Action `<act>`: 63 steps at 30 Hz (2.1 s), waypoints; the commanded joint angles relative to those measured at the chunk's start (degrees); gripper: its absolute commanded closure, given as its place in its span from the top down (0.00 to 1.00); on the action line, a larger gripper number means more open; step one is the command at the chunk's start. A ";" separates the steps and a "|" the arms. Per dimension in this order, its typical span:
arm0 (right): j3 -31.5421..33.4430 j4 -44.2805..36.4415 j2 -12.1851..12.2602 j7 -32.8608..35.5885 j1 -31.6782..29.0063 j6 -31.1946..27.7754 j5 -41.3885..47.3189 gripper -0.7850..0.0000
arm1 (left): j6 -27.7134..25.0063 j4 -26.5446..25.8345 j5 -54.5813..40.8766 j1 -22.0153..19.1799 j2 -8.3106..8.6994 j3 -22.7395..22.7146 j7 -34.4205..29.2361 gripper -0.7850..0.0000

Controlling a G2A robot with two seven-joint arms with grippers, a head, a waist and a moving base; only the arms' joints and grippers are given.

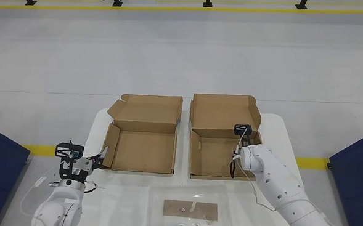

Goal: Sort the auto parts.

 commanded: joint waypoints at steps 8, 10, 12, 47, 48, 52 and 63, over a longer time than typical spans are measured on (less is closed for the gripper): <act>3.47 -7.30 0.82 1.26 -3.82 0.62 -3.41 1.00 | 0.00 0.00 0.00 0.00 0.00 0.00 0.00 1.00; 4.75 -10.26 1.20 1.88 -5.45 0.49 -4.36 1.00 | 0.00 0.00 0.00 0.00 0.00 0.00 0.00 1.00; 6.25 -13.11 1.62 2.76 -7.19 0.04 -5.09 1.00 | 0.00 0.00 0.00 0.00 0.00 0.00 0.00 1.00; 15.73 -26.87 3.97 6.49 -14.88 -22.20 0.55 1.00 | 0.00 0.00 0.00 0.00 0.00 0.00 0.00 1.00; 15.47 -27.38 4.01 5.62 -15.26 -23.81 0.24 1.00 | 0.00 0.00 0.00 0.00 0.00 0.00 0.00 1.00; 17.43 -29.84 4.59 5.83 -16.25 -32.51 3.10 1.00 | 0.00 0.00 0.00 0.00 0.00 0.00 0.00 1.00; 23.59 -29.25 6.30 11.59 -18.40 -54.07 24.33 1.00 | 0.00 0.00 0.00 0.00 0.00 0.00 0.00 1.00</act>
